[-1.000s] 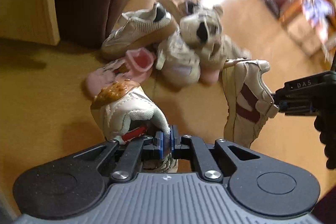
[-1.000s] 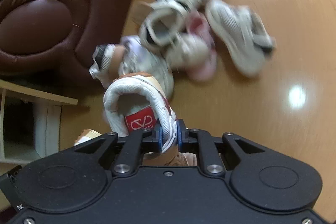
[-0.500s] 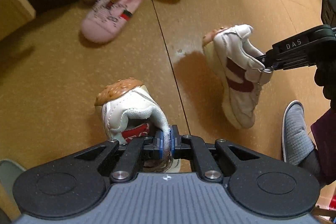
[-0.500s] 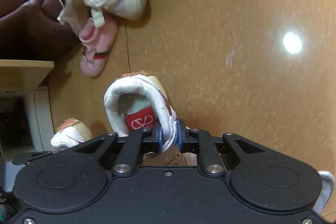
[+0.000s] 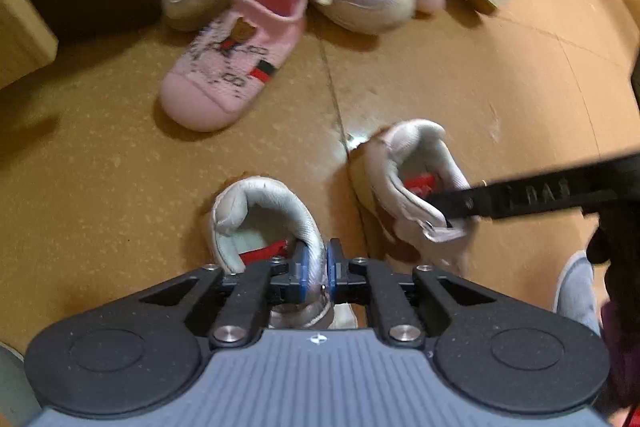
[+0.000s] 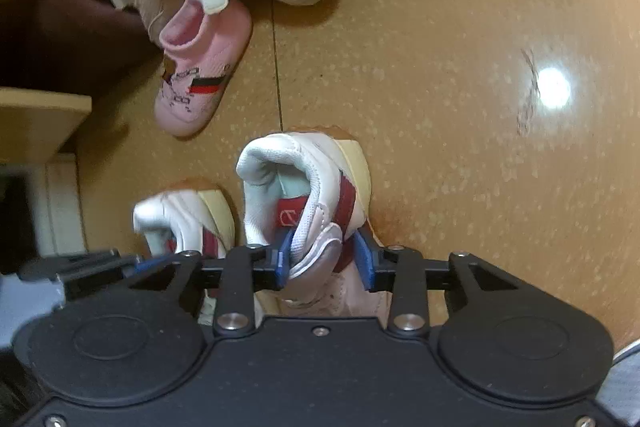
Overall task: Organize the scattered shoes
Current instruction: 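Carry both white red-trimmed sneakers away and set them side by side on the floor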
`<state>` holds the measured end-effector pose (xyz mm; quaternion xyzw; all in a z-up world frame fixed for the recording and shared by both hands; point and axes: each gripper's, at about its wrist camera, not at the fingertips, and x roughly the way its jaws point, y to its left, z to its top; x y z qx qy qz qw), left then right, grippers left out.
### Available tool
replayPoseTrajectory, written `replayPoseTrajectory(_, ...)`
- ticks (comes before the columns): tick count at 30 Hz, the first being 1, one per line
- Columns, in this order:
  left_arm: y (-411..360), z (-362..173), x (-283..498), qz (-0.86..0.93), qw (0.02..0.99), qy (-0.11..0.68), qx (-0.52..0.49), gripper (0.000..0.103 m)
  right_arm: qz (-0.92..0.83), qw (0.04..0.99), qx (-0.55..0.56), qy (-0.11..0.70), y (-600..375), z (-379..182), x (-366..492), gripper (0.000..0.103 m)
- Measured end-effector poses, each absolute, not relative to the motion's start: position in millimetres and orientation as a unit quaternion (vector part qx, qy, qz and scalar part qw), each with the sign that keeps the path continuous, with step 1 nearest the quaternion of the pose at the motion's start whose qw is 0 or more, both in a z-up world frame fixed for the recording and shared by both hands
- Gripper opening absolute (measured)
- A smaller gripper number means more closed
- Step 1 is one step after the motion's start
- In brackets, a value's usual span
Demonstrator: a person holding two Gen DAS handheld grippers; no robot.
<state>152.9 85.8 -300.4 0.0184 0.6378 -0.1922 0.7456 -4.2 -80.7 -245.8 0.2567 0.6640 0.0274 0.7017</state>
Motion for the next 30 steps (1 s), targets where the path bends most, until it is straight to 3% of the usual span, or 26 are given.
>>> replayPoseTrajectory(4,85,-307,148,-0.179,0.757,0.629,0.016,0.013,0.041,0.71,0.238,0.661,-81,-247,-5,0.04)
replayPoseTrajectory(13,91,-302,143,-0.22,0.759,0.612,0.023,0.009,0.016,0.676,0.348,0.649,-93,-258,-12,0.039)
replayPoseTrajectory(23,94,-294,146,-0.234,0.759,0.604,0.057,0.009,0.072,0.691,0.291,0.658,-62,-256,-3,0.039)
replayPoseTrajectory(30,91,-297,145,-0.243,0.755,0.607,0.05,0.009,0.048,0.674,0.348,0.65,-68,-263,-9,0.039)
